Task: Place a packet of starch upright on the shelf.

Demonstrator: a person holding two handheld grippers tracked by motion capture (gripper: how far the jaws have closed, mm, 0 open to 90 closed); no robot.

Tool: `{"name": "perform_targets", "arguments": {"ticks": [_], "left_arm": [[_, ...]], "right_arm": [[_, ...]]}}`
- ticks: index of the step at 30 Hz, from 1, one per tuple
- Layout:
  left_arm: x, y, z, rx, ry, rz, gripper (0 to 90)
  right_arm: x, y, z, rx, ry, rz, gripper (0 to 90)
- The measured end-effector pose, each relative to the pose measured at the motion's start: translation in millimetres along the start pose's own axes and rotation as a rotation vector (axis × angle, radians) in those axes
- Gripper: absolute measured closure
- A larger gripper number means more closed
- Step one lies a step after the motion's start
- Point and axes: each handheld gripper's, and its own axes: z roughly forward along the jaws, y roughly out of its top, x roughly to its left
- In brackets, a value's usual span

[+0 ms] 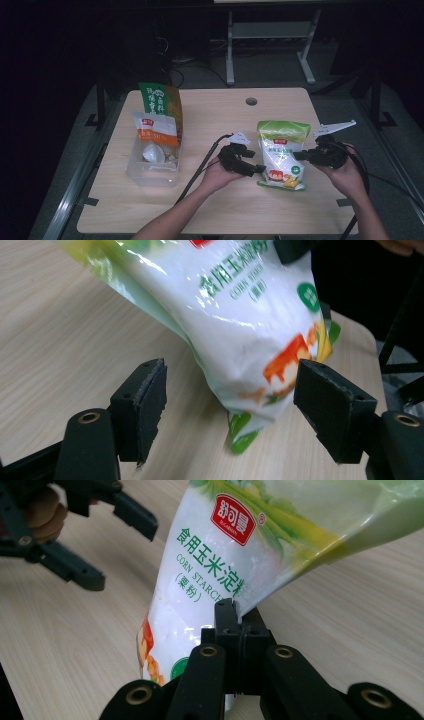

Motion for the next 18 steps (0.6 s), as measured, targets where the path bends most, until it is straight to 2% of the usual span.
{"name": "perform_targets", "arguments": {"ticks": [4,5,8,10,13,16,18], "left_arm": [[8.7,3.1,7.3,-0.020,-0.042,-0.055,30.0],[10.0,3.9,9.7,-0.017,-0.043,-0.052,30.2],[10.2,6.2,15.3,-0.014,-0.087,-0.062,37.7],[9.2,8.1,18.3,-0.011,-0.092,-0.071,41.9],[12.3,8.8,16.7,-0.019,-0.097,-0.091,57.0],[12.2,10.1,12.0,-0.031,-0.083,-0.075,73.2],[10.8,12.0,8.2,-0.049,-0.062,-0.068,79.3]], "right_arm": [[3.3,-2.4,-2.2,-0.015,0.019,-0.029,89.6],[4.5,-2.6,-2.8,-0.016,0.026,-0.037,89.6],[8.3,-2.4,-3.1,-0.019,0.027,-0.064,89.5],[11.3,-1.3,-3.3,-0.021,0.030,-0.073,89.5],[14.5,0.3,-3.4,-0.022,0.025,-0.098,89.5],[17.4,1.0,-3.4,-0.033,0.033,-0.094,89.5],[18.6,1.4,-3.7,-0.044,0.039,-0.093,89.6]]}}
